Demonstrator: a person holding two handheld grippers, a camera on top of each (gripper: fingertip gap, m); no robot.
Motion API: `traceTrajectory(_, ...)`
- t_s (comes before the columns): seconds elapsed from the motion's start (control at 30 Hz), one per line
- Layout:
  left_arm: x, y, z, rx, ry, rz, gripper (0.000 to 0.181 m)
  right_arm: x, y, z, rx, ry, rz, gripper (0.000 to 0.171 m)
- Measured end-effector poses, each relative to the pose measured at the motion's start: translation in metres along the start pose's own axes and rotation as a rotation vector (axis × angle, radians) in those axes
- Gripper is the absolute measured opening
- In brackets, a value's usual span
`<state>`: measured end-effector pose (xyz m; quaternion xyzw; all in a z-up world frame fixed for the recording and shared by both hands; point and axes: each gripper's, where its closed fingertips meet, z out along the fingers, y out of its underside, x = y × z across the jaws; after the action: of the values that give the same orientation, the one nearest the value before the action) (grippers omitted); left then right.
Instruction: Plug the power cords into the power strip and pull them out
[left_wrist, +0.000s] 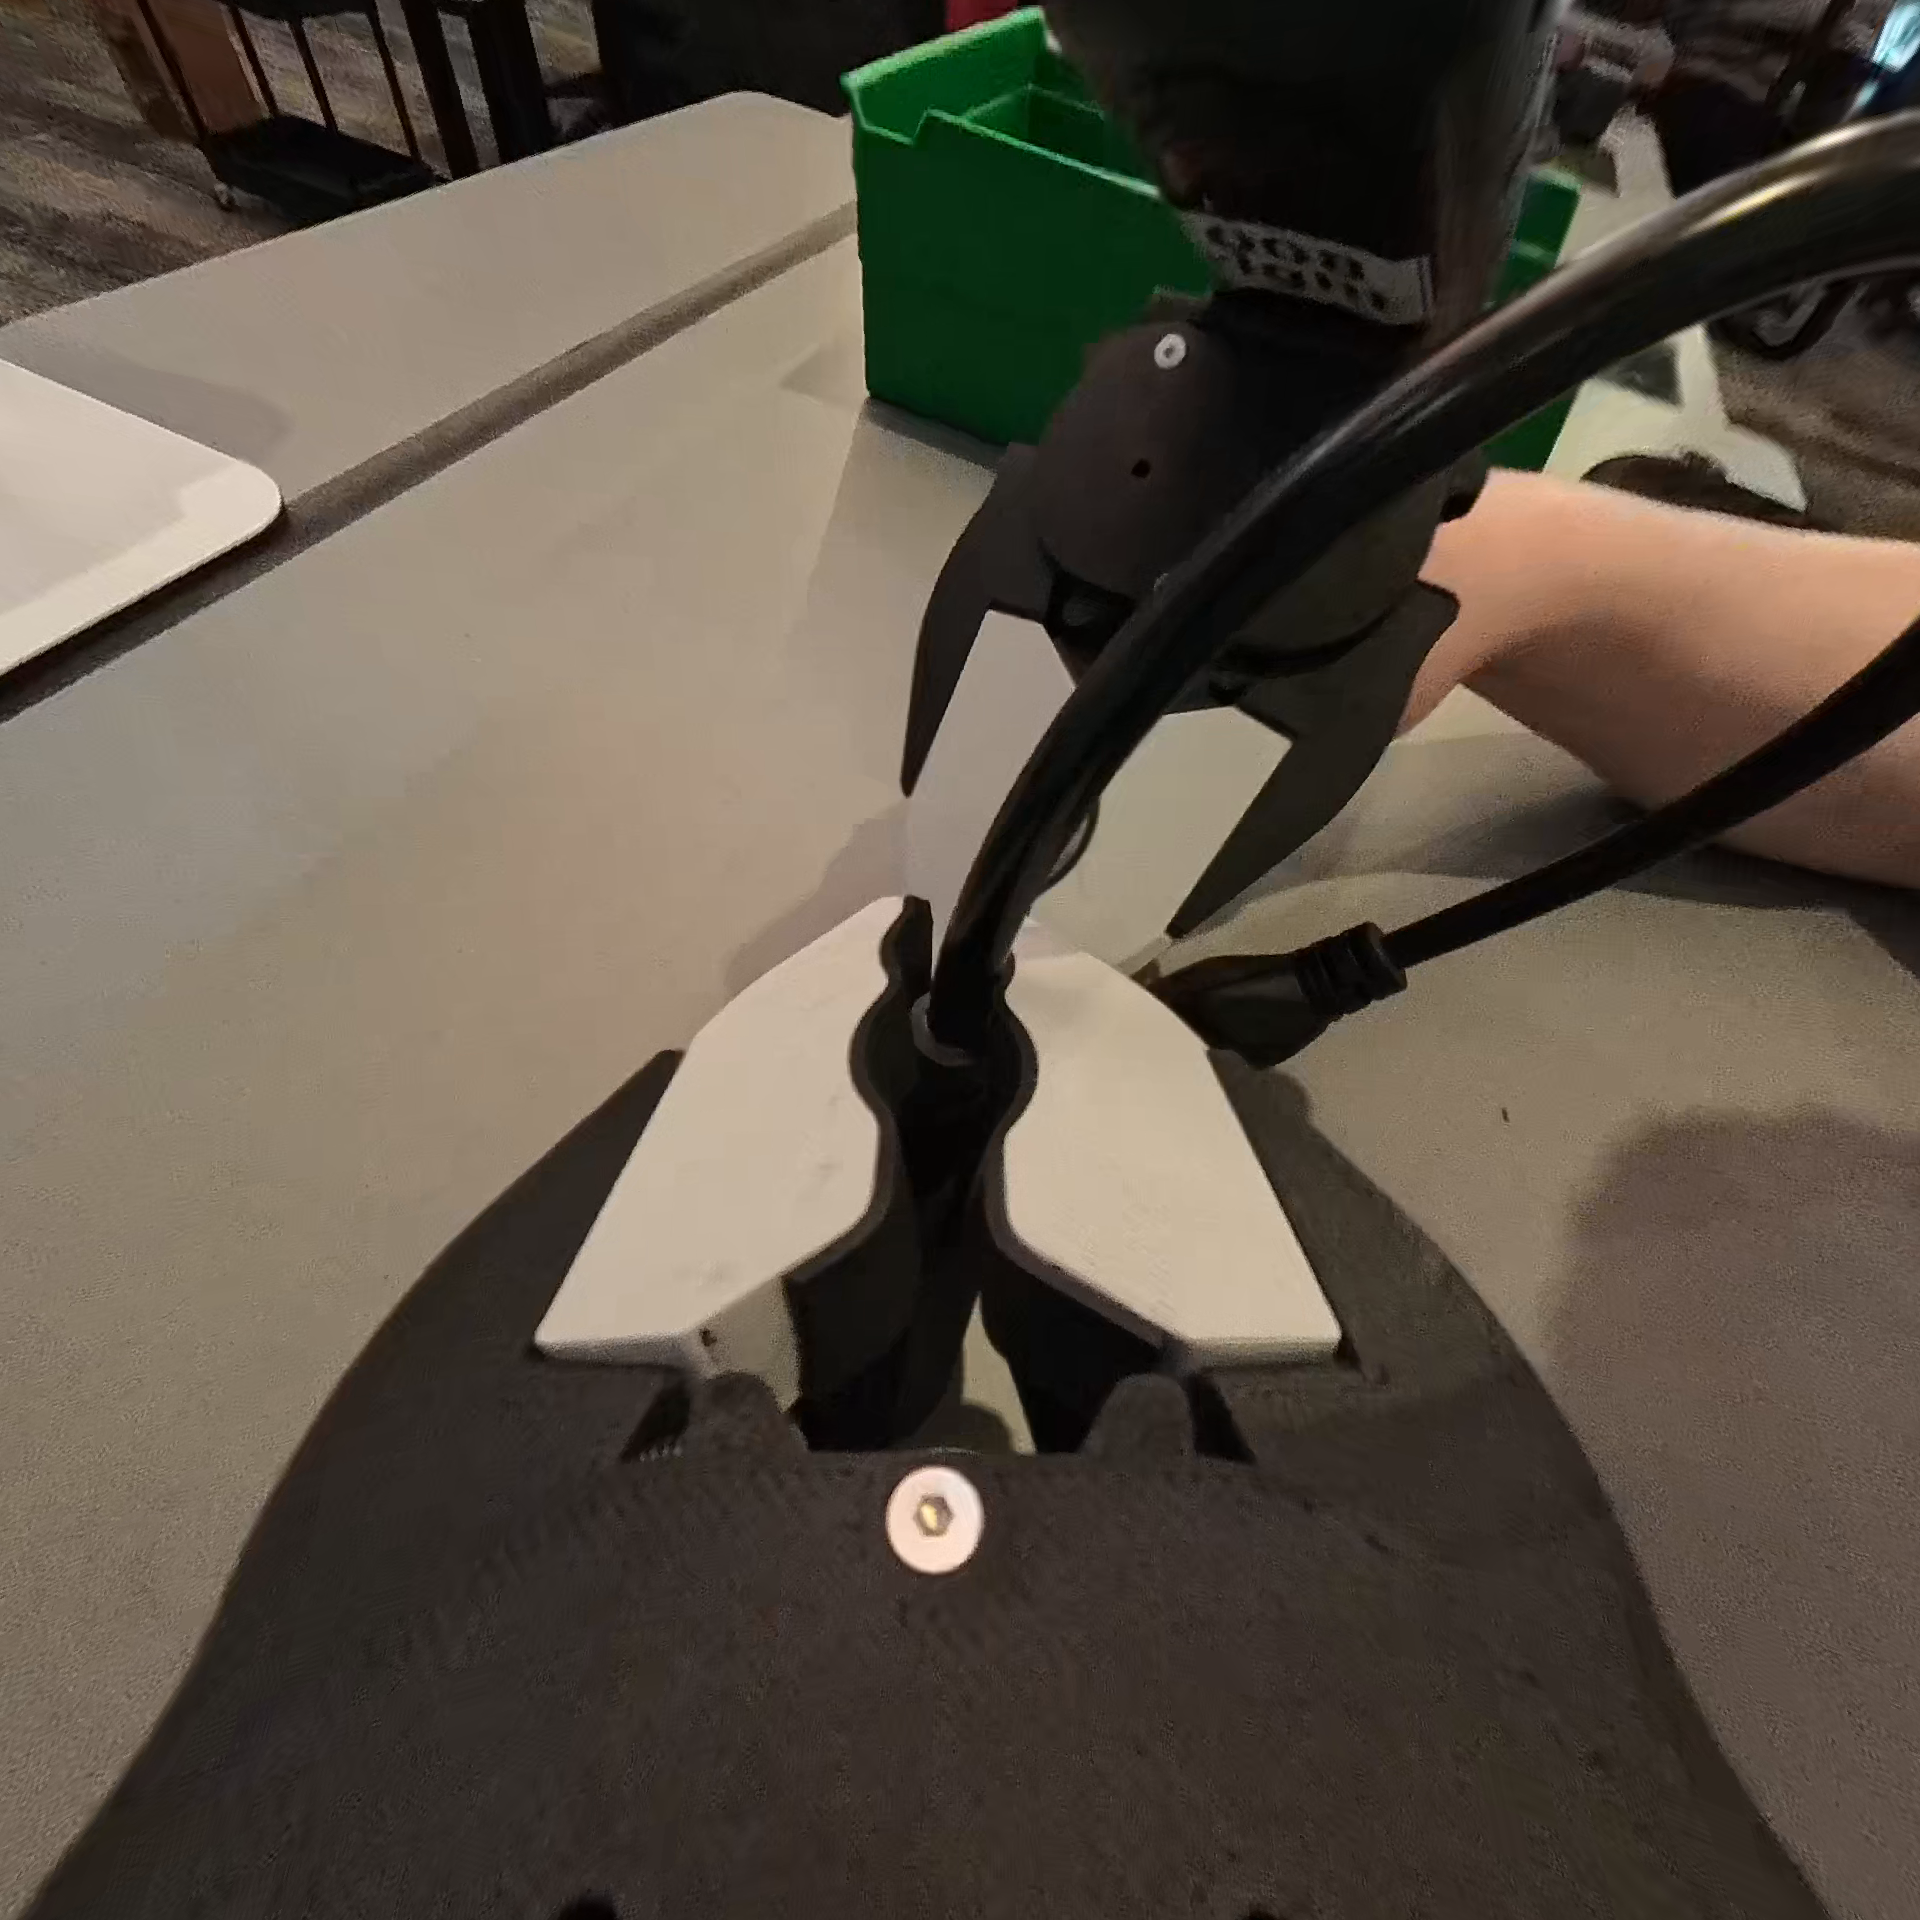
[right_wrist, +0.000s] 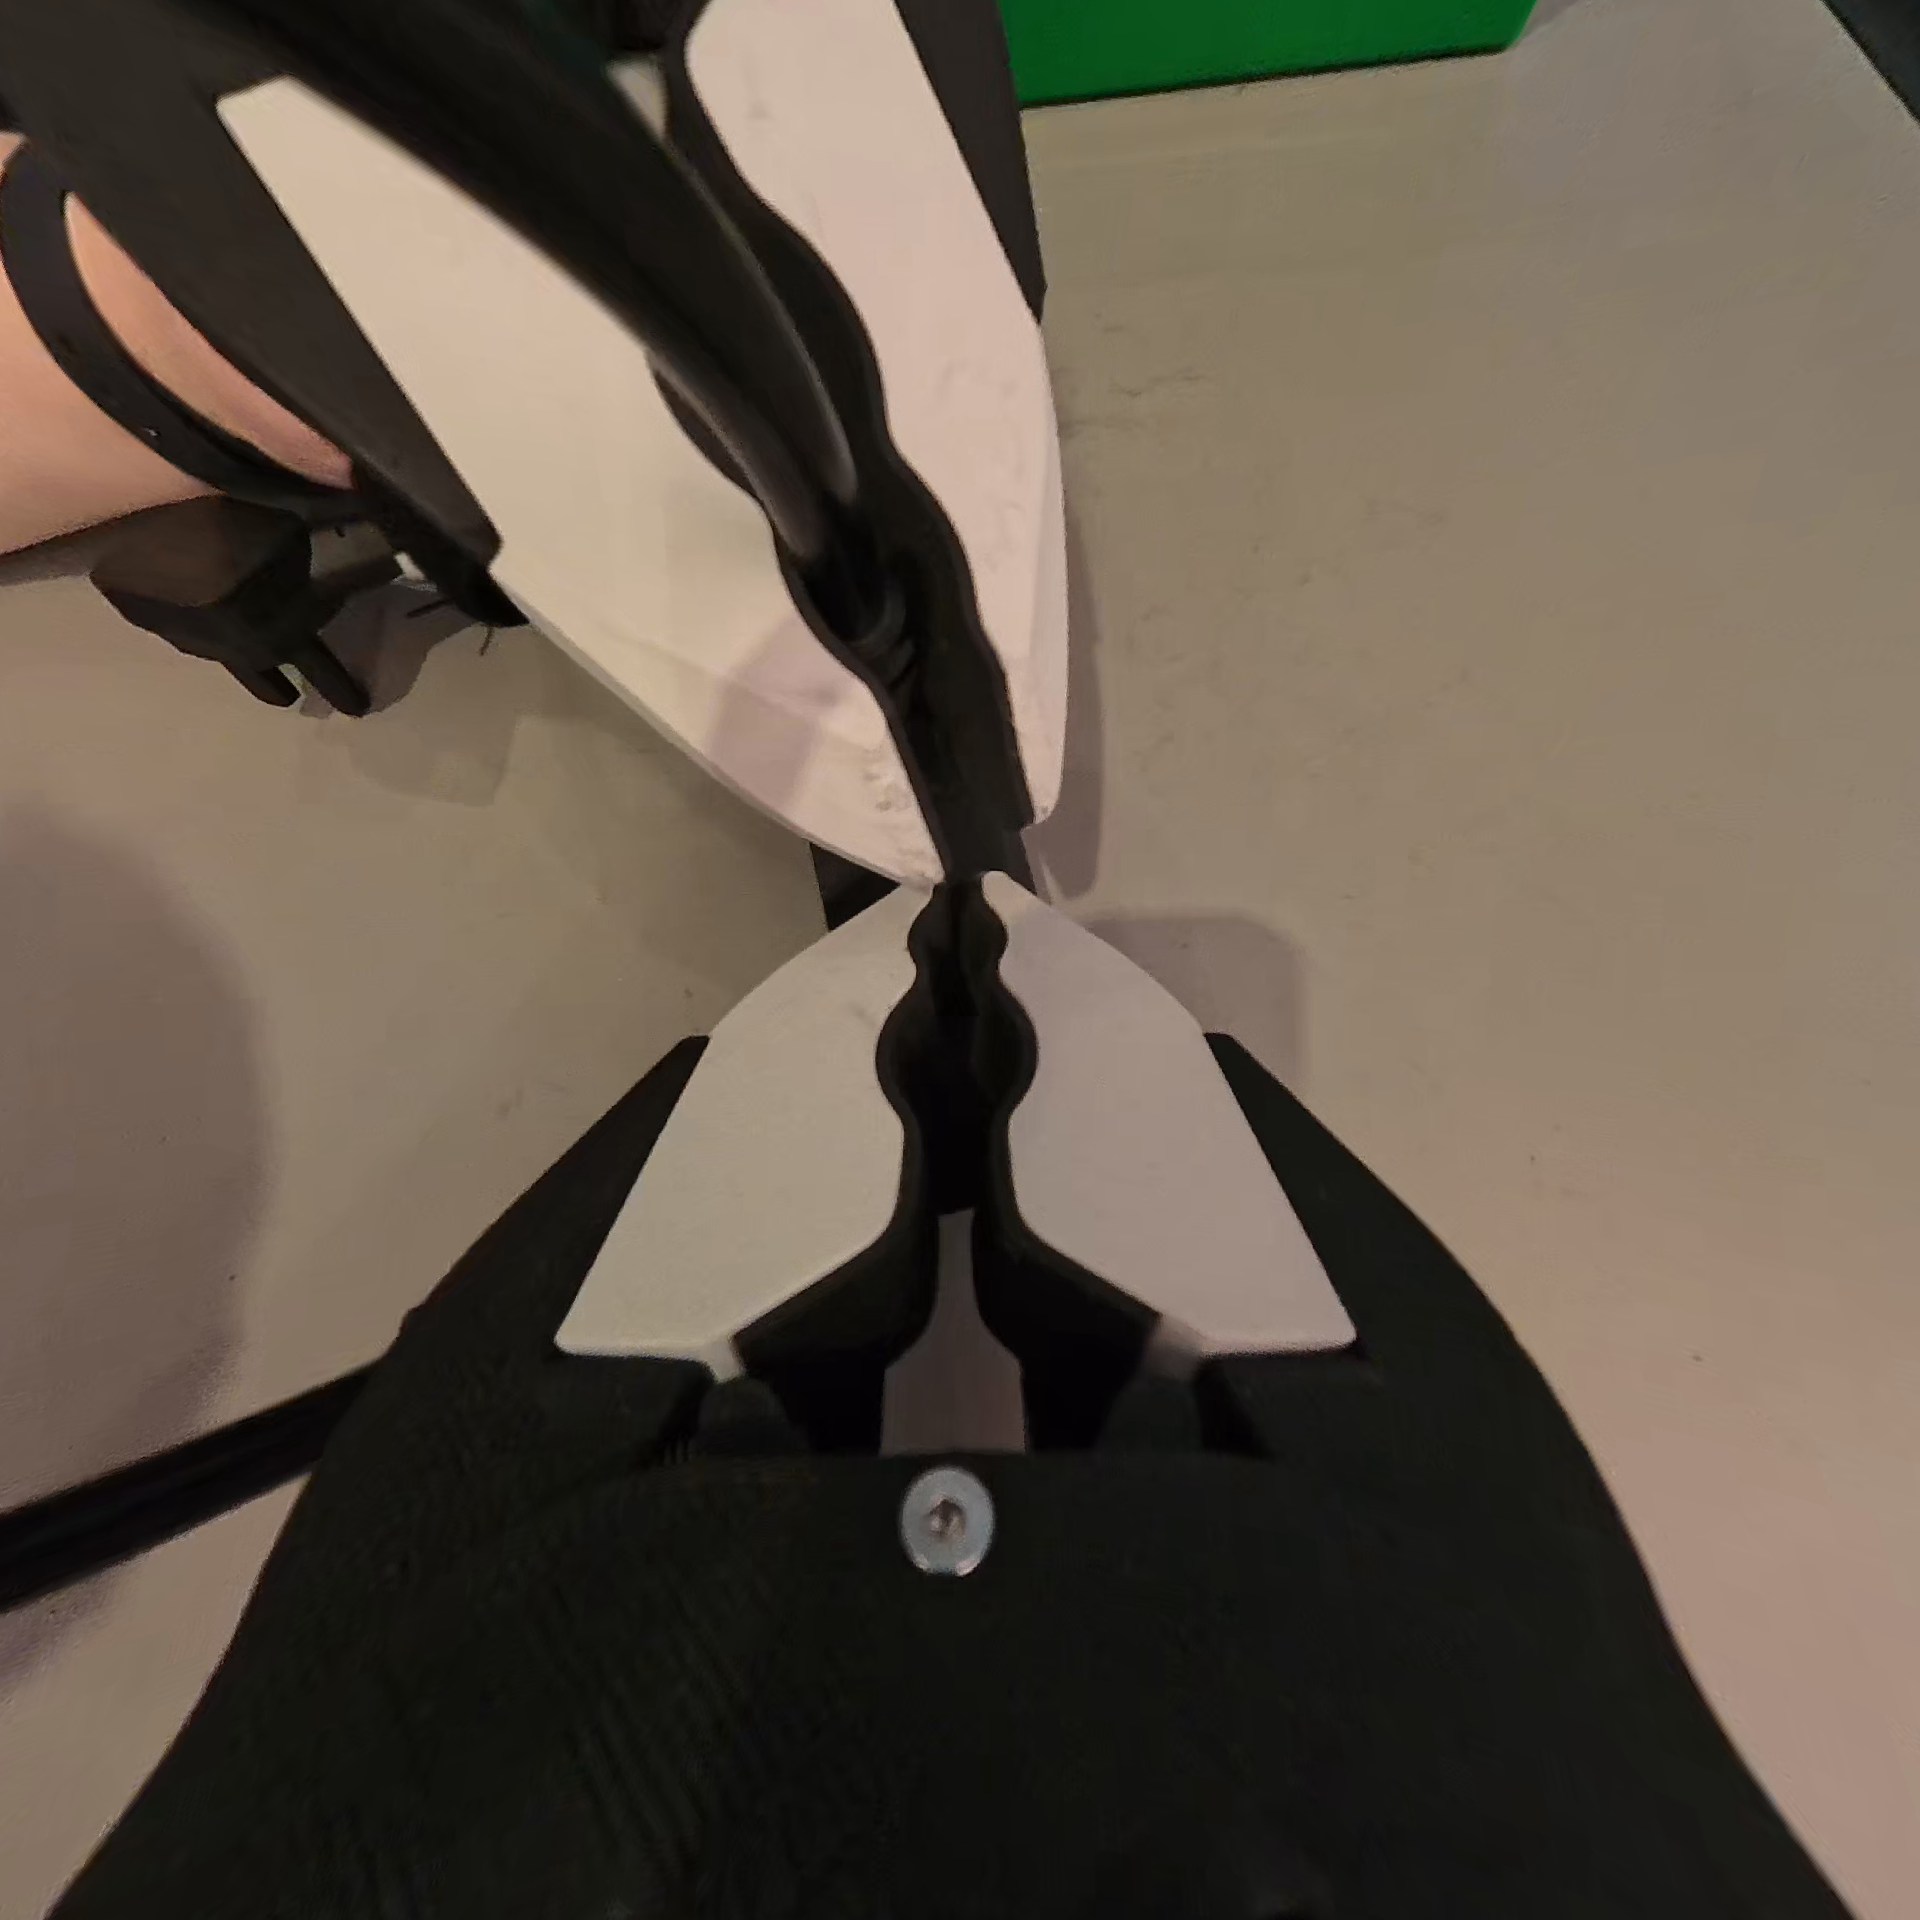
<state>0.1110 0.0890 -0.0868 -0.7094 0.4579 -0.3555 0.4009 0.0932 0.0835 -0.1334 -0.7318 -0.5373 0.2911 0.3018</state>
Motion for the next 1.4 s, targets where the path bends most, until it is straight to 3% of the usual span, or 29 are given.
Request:
traceTrajectory(0.07,-0.003,0.005,-0.002,-0.039,-0.034,0.045,0.006,0.001,0.001,0.002,-0.029,0.038,-0.031,0.009)
traceTrajectory(0.2,-0.011,0.005,-0.009,0.067,0.054,-0.206,0.006,0.001,0.003,0.003,-0.042,0.051,-0.017,0.010)
traceTrajectory(0.33,-0.017,0.001,-0.008,0.108,0.050,-0.267,0.005,0.003,0.003,0.003,-0.055,0.082,-0.018,0.011)
traceTrajectory(0.47,-0.018,-0.008,-0.010,0.153,-0.025,-0.115,0.000,0.002,0.003,0.004,-0.053,0.083,-0.023,0.011)
traceTrajectory(0.57,-0.013,-0.008,-0.012,0.187,0.014,-0.121,0.000,0.002,0.003,0.004,-0.041,0.066,-0.020,0.011)
traceTrajectory(0.87,-0.005,-0.007,-0.008,0.136,-0.184,0.125,0.000,-0.002,0.002,0.004,-0.027,0.055,-0.018,0.011)
traceTrajectory(1.0,-0.007,-0.007,-0.006,0.127,-0.191,0.134,0.000,-0.002,0.002,0.005,-0.031,0.066,-0.027,0.011)
traceTrajectory(1.17,-0.020,-0.014,-0.011,0.236,-0.011,-0.187,0.000,0.001,0.002,0.004,-0.035,0.085,0.005,0.010)
traceTrajectory(1.4,-0.015,-0.012,-0.015,0.247,-0.036,-0.117,0.000,0.000,0.003,0.005,-0.018,0.069,-0.002,0.011)
